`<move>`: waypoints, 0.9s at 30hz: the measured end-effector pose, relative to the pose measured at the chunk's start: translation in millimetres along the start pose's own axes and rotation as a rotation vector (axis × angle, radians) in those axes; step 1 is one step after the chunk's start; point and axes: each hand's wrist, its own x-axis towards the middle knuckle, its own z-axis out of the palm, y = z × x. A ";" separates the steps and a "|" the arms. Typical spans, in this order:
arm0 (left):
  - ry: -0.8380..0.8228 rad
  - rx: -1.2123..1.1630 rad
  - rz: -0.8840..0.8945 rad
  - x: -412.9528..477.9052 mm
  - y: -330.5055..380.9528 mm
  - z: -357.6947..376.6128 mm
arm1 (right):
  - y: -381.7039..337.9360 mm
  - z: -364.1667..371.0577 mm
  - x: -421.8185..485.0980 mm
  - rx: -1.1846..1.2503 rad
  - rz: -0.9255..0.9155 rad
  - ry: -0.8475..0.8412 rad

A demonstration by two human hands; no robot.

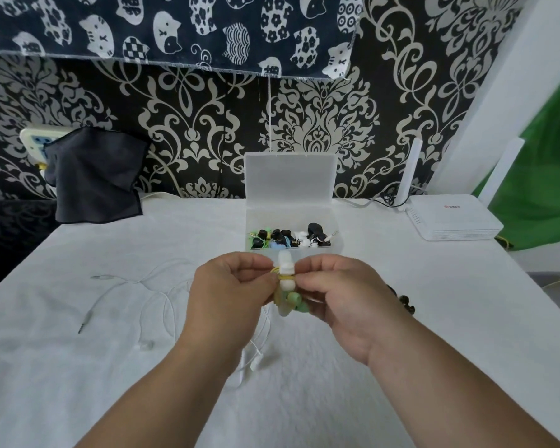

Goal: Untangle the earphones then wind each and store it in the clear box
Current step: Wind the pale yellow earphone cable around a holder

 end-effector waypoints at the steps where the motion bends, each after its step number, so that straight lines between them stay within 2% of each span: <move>1: 0.030 -0.010 -0.025 2.8 -1.9 -1.3 | 1.4 0.8 -0.2 -0.045 0.010 -0.029; 3: 0.082 -0.033 -0.064 7.8 -5.4 -4.2 | 4.3 1.9 0.0 -0.161 -0.008 -0.073; 5: 0.068 -0.065 -0.093 10.3 -6.6 -5.1 | 7.7 4.7 2.6 -0.286 -0.069 -0.048; 8: -0.015 -0.132 -0.129 10.9 -3.1 -3.8 | 8.4 7.4 15.3 -0.400 -0.147 0.076; 14: 0.121 -0.050 -0.068 24.2 7.0 -28.5 | -3.0 -7.8 56.5 -0.710 -0.389 0.425; 22: 0.186 -0.007 -0.045 33.4 8.2 -63.7 | 6.1 8.8 97.8 -0.876 -0.550 0.641; 25: 0.210 -0.006 -0.035 36.5 8.3 -72.2 | 16.7 14.6 108.5 -0.996 -0.541 0.717; 27: 0.224 0.022 -0.018 38.8 7.7 -78.4 | 22.8 15.5 113.2 -1.114 -0.426 0.673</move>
